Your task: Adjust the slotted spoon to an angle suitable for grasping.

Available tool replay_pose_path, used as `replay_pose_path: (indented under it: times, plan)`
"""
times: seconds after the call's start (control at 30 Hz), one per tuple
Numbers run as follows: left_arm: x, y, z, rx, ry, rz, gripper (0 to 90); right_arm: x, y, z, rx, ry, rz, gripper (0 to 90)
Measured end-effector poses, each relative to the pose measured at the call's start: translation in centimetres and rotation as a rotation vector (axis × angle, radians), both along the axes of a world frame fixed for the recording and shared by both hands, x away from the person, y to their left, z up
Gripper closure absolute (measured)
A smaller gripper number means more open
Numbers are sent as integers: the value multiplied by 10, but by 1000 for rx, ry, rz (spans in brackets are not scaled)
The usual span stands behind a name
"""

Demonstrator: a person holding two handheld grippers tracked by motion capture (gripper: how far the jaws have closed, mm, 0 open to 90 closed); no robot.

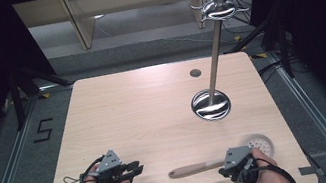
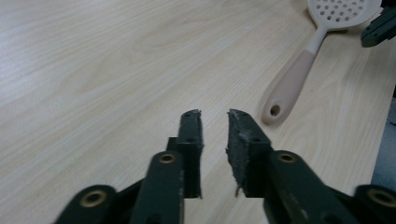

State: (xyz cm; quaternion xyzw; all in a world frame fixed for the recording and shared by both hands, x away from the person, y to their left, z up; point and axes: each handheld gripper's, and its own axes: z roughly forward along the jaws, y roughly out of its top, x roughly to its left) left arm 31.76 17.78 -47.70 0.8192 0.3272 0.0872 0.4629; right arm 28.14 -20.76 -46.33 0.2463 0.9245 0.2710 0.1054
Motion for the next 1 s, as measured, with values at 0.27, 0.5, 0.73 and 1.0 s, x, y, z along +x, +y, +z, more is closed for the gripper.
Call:
replay_pose_path:
  times: [0.27, 0.5, 0.73, 1.0]
  plan:
    - [-8, -24, 3, 27, 43, -100, 889, 5, 9, -4, -4, 52, -9, 900]
    - [-27, -51, 4, 111, 79, -213, 892, 23, -1, 11, 61, 7, -147, 900]
    - [-24, -69, -1, 164, 135, -247, 892, 53, -13, 8, 1, 35, -254, 900]
    - [-11, -93, -10, 235, 152, -265, 893, 70, -15, -5, -49, 111, -322, 900]
